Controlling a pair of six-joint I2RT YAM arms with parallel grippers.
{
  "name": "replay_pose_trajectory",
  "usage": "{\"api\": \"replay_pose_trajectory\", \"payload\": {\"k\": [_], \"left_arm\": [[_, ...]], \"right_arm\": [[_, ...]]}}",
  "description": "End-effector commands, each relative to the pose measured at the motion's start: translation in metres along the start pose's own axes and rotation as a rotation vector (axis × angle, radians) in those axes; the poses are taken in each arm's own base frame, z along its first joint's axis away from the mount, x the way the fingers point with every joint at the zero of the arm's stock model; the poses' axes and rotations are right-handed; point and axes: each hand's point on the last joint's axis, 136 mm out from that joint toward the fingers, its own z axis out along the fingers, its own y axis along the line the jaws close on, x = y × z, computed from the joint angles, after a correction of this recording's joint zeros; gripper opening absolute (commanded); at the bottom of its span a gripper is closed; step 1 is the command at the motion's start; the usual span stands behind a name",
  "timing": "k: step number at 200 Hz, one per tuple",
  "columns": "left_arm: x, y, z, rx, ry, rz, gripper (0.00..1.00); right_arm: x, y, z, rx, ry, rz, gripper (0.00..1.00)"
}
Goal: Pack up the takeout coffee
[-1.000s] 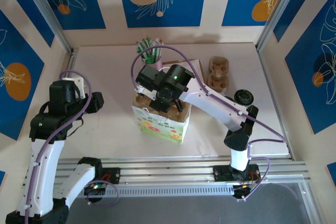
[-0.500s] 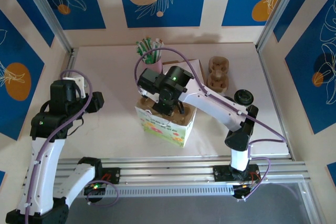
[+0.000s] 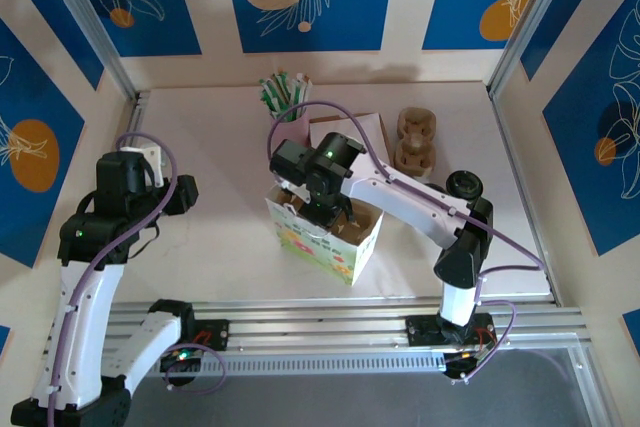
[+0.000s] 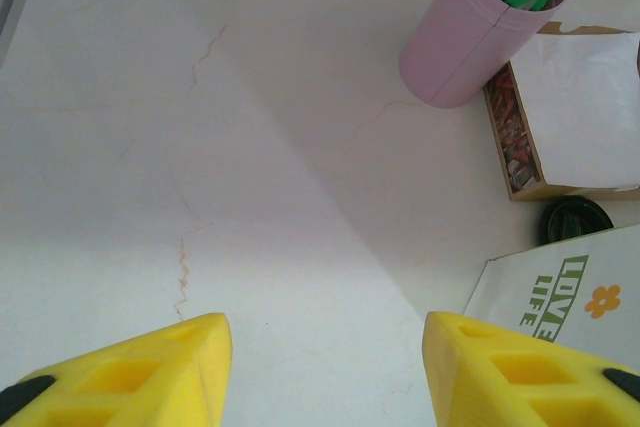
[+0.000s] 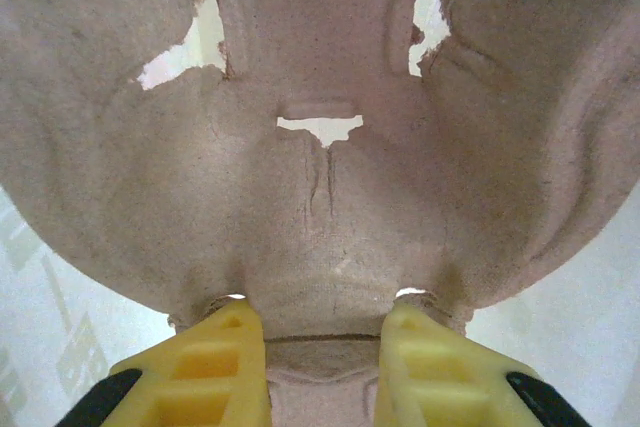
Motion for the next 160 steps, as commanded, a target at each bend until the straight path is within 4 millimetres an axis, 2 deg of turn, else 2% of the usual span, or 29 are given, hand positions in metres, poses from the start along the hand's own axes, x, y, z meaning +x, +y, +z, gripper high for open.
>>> {"api": "replay_pose_trajectory", "payload": {"k": [1, 27, 43, 97, 131, 160], "left_arm": [[0.005, 0.003, -0.001, -0.017, 0.011, 0.018, 0.53], [0.007, 0.005, 0.000, -0.021, 0.014, 0.020, 0.53], [0.008, 0.004, 0.000, -0.018, 0.016, 0.021, 0.53], [0.008, -0.002, 0.003, 0.017, 0.024, 0.012, 0.55], [0.008, -0.003, 0.004, 0.017, 0.029, 0.011, 0.55], [0.008, -0.002, 0.004, 0.012, 0.031, 0.013, 0.55]], "right_arm": [[0.004, 0.004, -0.002, -0.043, -0.017, 0.031, 0.13], [0.007, 0.007, 0.013, -0.058, 0.009, 0.042, 0.13], [0.007, 0.007, 0.015, -0.055, 0.008, 0.053, 0.12], [-0.006, 0.008, -0.012, -0.106, -0.126, 0.074, 0.14], [0.004, 0.005, 0.011, -0.102, -0.061, 0.088, 0.14], [0.007, 0.012, 0.029, -0.116, -0.018, 0.087, 0.14]]}}
